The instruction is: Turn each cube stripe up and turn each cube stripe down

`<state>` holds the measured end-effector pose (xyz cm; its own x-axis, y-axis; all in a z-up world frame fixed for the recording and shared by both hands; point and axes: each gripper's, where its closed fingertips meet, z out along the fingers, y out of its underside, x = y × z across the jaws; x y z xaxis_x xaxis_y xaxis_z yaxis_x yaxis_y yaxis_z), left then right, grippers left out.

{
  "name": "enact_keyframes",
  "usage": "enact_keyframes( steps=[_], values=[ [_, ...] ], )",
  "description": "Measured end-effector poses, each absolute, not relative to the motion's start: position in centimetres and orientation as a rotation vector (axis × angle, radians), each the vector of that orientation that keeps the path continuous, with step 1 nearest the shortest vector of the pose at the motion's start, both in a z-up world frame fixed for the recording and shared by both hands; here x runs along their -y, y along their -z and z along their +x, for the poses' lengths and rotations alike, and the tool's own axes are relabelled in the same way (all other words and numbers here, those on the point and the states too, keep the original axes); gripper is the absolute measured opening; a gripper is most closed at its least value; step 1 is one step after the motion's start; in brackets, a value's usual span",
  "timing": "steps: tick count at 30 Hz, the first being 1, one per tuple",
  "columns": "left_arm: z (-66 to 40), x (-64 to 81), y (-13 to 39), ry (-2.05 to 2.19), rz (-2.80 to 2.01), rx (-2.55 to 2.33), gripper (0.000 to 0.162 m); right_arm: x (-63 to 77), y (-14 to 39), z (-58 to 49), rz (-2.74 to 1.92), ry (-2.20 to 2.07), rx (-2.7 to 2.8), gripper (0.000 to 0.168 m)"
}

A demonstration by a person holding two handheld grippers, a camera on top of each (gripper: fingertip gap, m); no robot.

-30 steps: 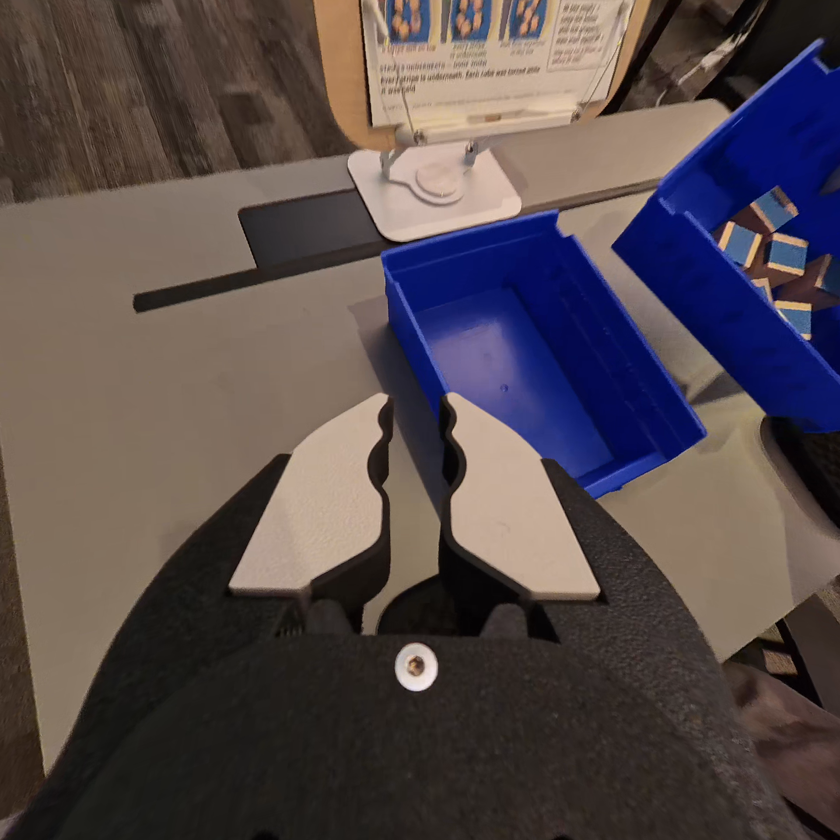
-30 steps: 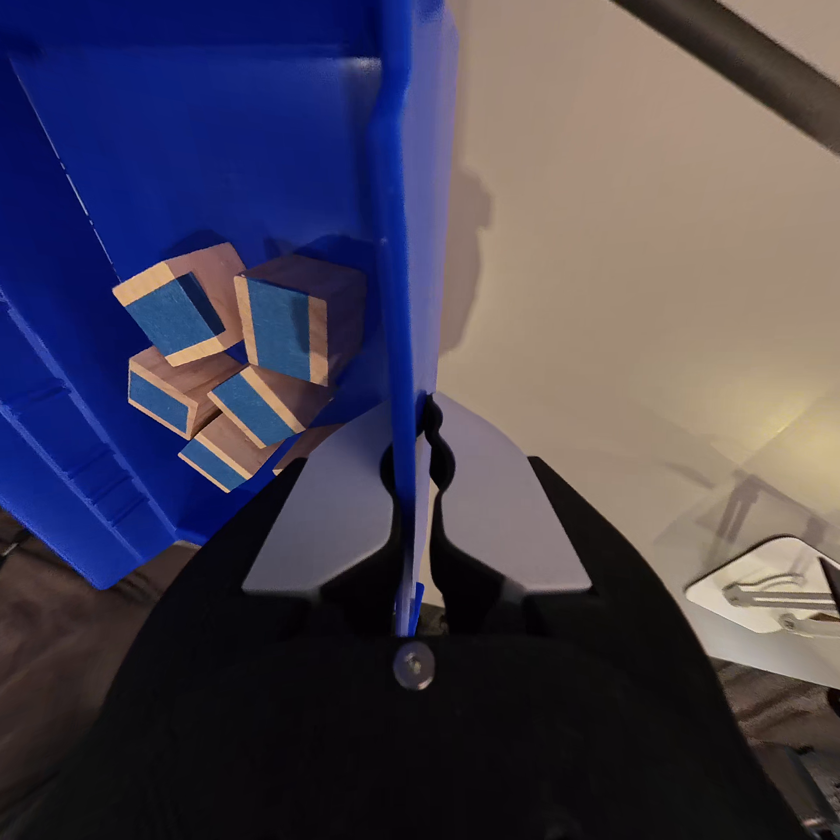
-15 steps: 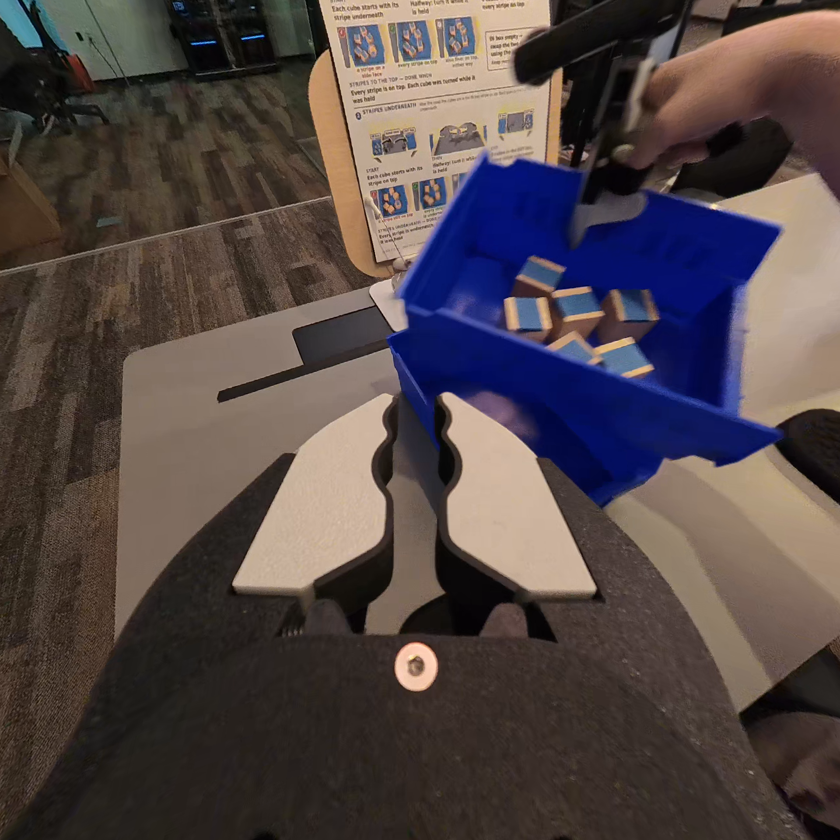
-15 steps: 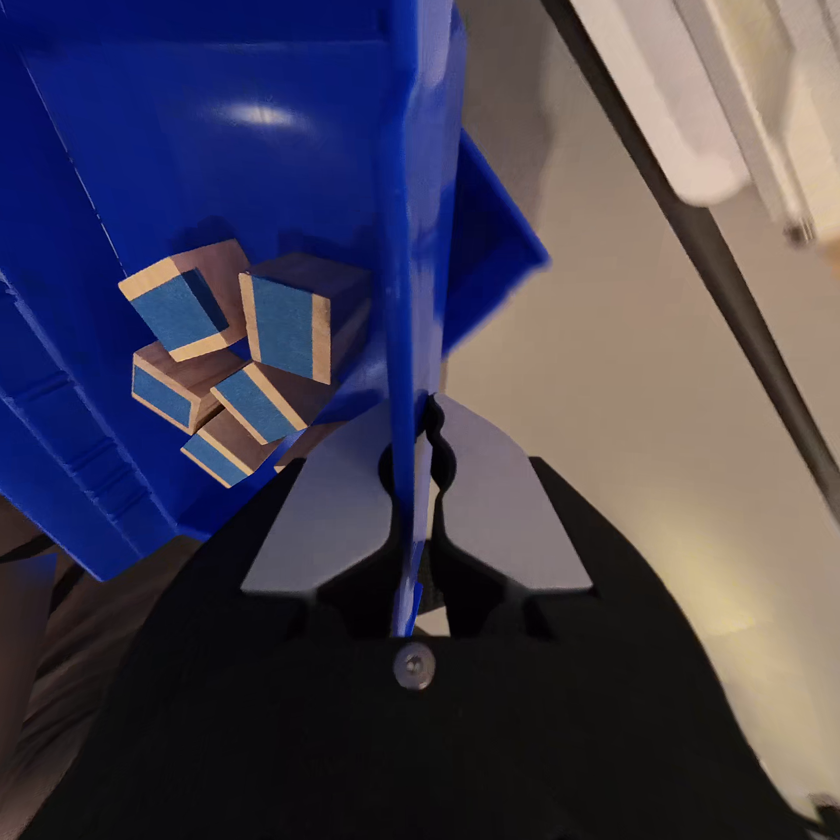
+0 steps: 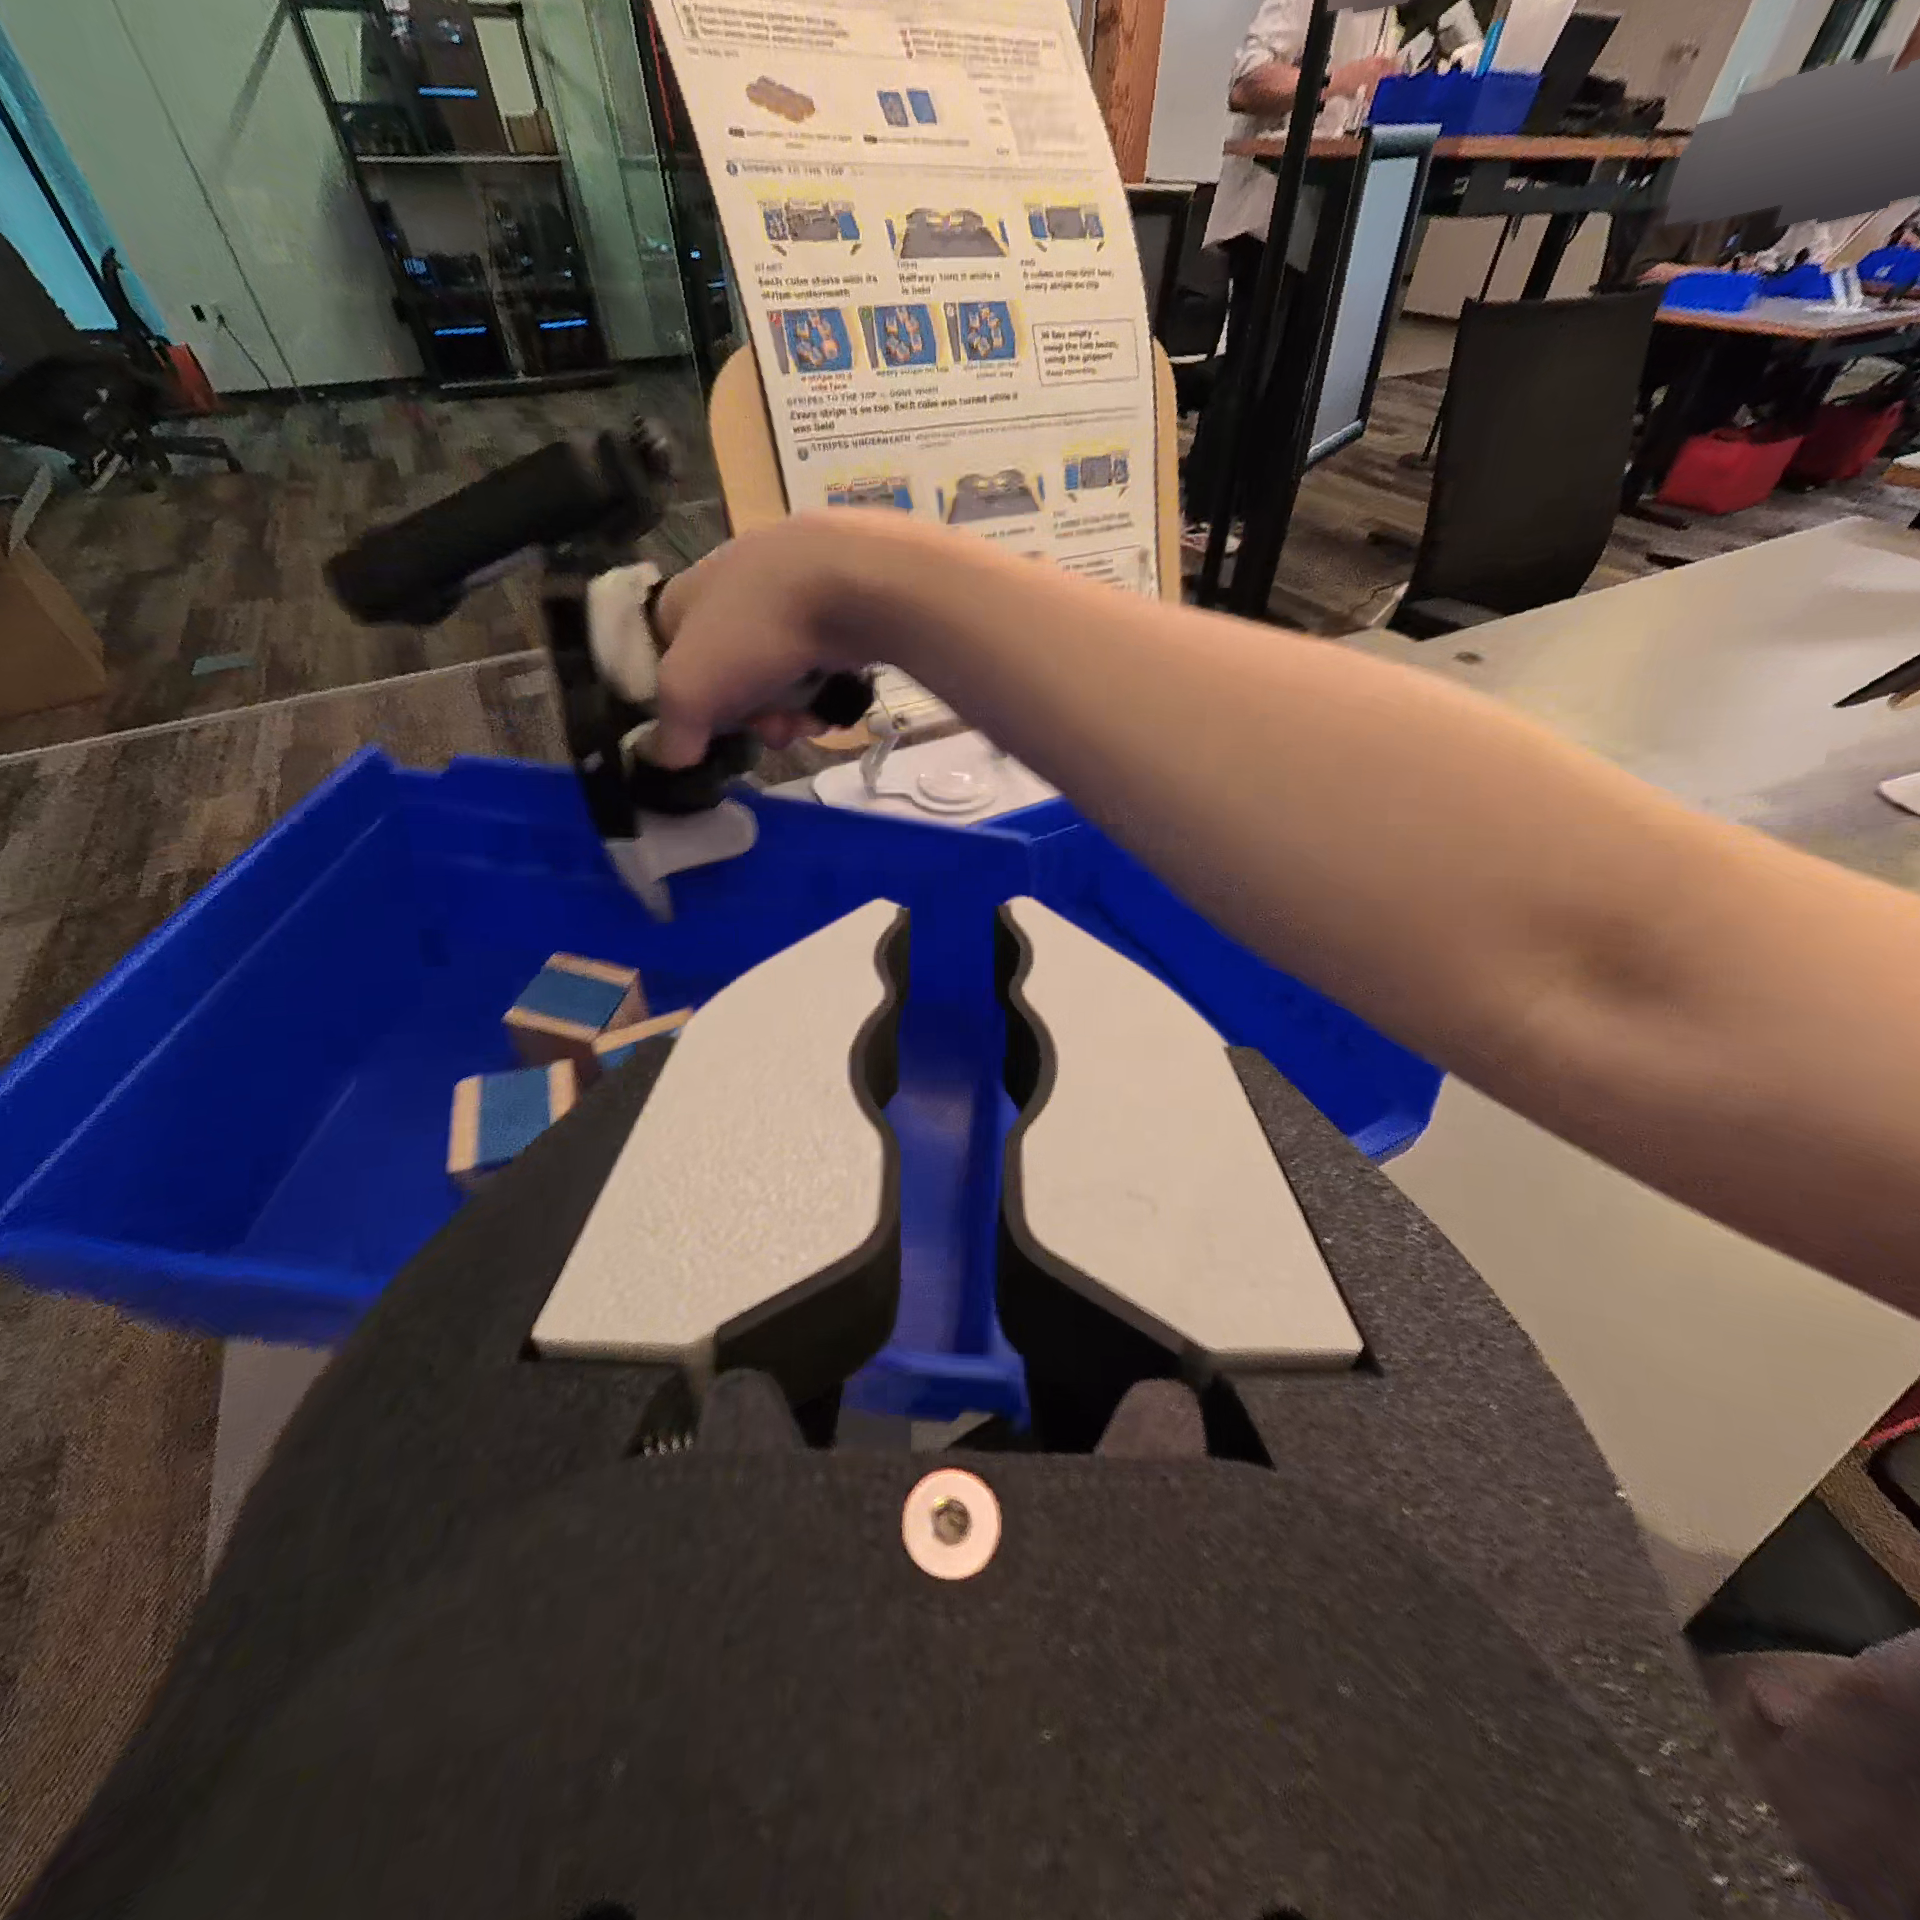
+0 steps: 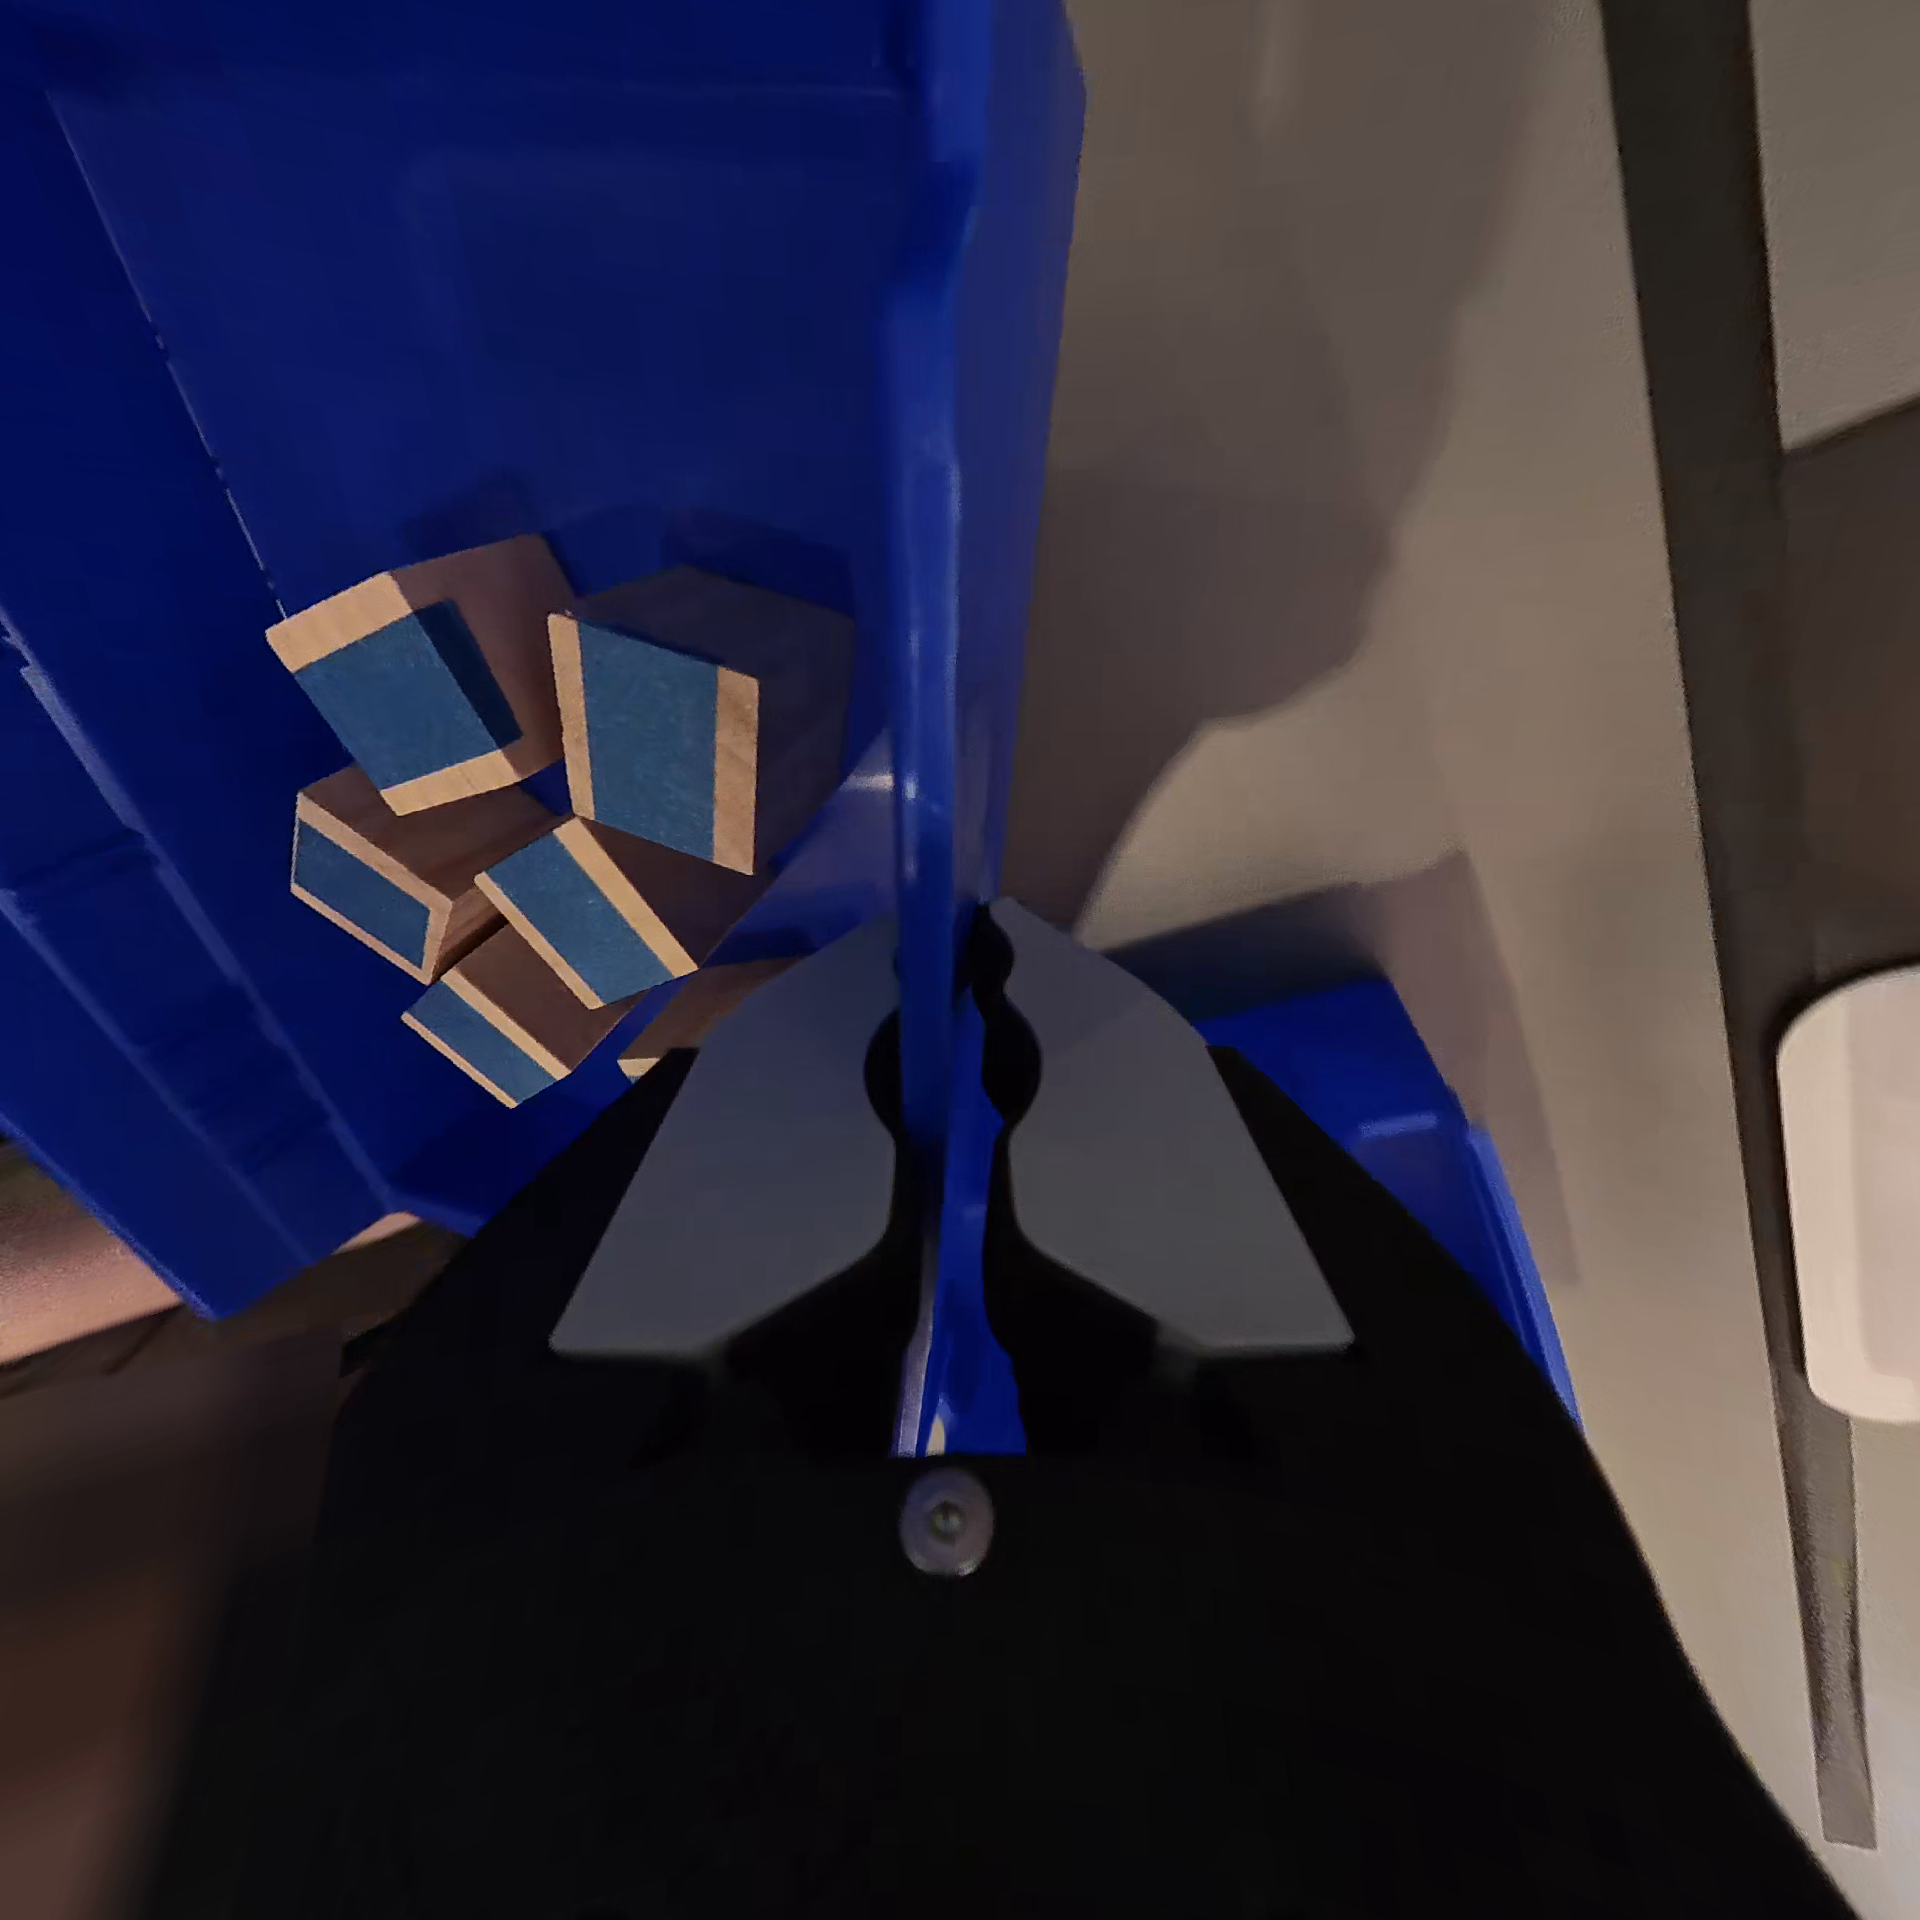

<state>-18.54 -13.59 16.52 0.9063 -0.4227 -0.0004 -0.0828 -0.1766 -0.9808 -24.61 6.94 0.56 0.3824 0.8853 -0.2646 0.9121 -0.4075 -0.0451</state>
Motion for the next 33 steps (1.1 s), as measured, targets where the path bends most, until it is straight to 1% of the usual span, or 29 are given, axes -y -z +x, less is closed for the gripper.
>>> enact_keyframes(
  steps=[4,8,13,21,23,25,26,27,28,31,33],
  values=[
    [-19.5,13.8,-16.4,0.351,-1.725,-0.382,0.008,-6.4,2.1,-28.8,2.486,0.332,-1.690,0.011],
    [-20.6,13.6,-16.3,0.392,-1.717,-0.352,0.010,-6.1,5.6,-30.6,2.456,0.295,-1.657,0.010],
    [-21.5,13.2,-15.7,0.419,-1.739,-0.336,0.010,-6.0,9.0,-30.4,2.449,0.304,-1.564,0.012],
    [-20.8,13.2,-15.7,0.433,-1.742,-0.371,0.010,-6.2,11.7,-28.5,2.520,0.422,-1.340,0.015],
    [-20.5,13.1,-15.5,0.431,-1.753,-0.384,0.011,-6.5,11.2,-28.6,2.559,0.456,-1.348,0.015],
    [-20.3,12.9,-15.3,0.424,-1.766,-0.393,0.011,-7.5,9.4,-29.1,2.639,0.537,-1.441,0.018],
    [-20.2,12.8,-15.2,0.419,-1.773,-0.394,0.011,-8.4,8.0,-29.2,2.714,0.564,-1.502,0.026],
    [-20.1,12.8,-15.2,0.414,-1.779,-0.396,0.012,-9.5,6.1,-29.0,2.804,0.573,-1.585,0.041],
    [-20.0,12.7,-15.0,0.410,-1.787,-0.402,0.012,-10.4,4.0,-28.1,2.908,0.546,-1.676,0.050],
    [-19.8,12.9,-14.6,0.395,-1.809,-0.420,0.013,-11.3,-1.6,-21.3,3.182,0.323,-1.924,0.050],
    [-19.6,12.9,-14.7,0.392,-1.803,-0.423,0.014,-12.1,-3.2,-13.6,3.381,0.039,-1.884,0.059]
  ],
)
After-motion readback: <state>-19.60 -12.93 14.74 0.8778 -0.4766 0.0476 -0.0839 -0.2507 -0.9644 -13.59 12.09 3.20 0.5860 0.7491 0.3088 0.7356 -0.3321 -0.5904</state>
